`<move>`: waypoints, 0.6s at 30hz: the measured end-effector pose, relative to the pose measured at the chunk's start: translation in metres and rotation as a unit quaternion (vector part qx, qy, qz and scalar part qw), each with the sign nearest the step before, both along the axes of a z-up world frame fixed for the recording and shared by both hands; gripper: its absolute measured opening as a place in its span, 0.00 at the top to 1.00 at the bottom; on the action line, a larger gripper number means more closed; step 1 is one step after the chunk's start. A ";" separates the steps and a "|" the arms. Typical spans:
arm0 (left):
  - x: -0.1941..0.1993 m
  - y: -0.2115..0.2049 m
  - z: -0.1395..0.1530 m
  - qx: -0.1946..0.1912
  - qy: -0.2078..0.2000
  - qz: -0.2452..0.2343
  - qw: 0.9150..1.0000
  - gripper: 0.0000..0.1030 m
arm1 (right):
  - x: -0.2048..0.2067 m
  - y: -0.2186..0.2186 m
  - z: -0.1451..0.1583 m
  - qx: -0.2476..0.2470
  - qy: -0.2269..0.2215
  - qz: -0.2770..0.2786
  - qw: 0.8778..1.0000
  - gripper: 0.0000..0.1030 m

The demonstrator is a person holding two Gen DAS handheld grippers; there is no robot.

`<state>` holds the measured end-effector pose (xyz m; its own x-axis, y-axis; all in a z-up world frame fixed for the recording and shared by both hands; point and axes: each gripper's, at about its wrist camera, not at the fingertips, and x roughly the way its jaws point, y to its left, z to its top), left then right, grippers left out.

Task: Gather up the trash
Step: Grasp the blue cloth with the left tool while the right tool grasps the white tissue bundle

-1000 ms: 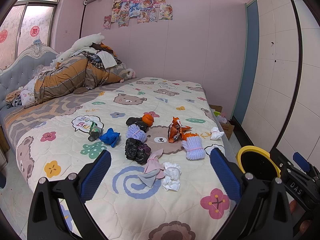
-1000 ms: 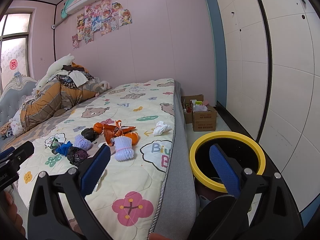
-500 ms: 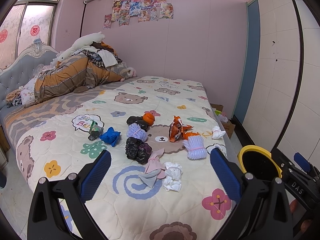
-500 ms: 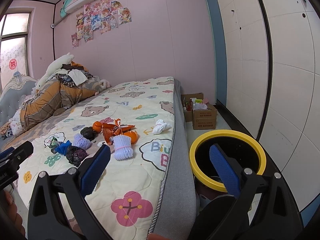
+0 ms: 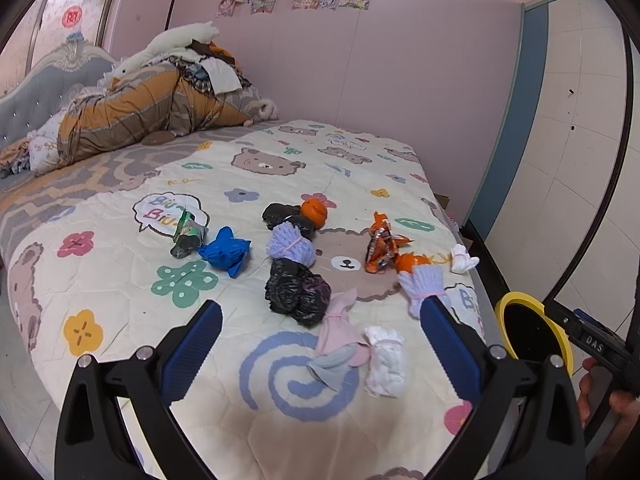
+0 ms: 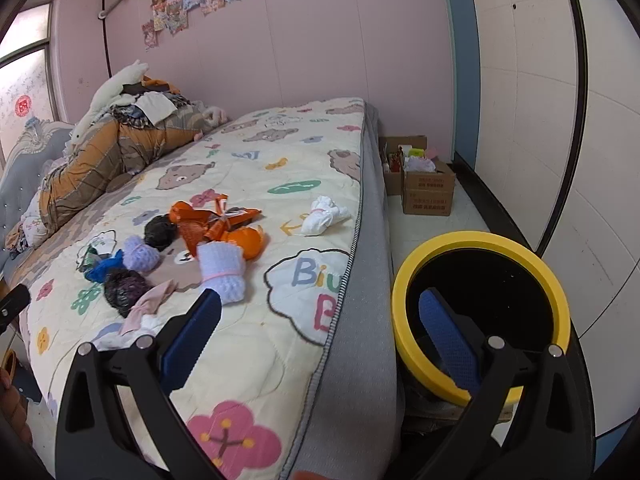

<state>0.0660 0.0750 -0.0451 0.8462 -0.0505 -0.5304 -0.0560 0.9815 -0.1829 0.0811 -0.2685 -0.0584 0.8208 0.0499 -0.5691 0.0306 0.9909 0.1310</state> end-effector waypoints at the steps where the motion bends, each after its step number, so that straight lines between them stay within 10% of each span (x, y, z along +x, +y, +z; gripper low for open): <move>1: 0.007 0.007 -0.003 -0.002 0.007 0.003 1.000 0.07 | 0.009 -0.002 -0.003 0.003 0.002 0.002 1.000 0.07; 18: 0.127 0.098 -0.046 0.017 0.090 0.095 0.991 0.07 | 0.167 0.003 -0.025 -0.028 0.041 0.009 0.999 0.08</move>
<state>0.1928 0.1732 -0.0915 0.7301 0.1216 -0.6724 -0.2700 0.9553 -0.1203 0.2480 -0.2656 -0.0832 0.7707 0.0308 -0.6364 0.0202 0.9972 0.0727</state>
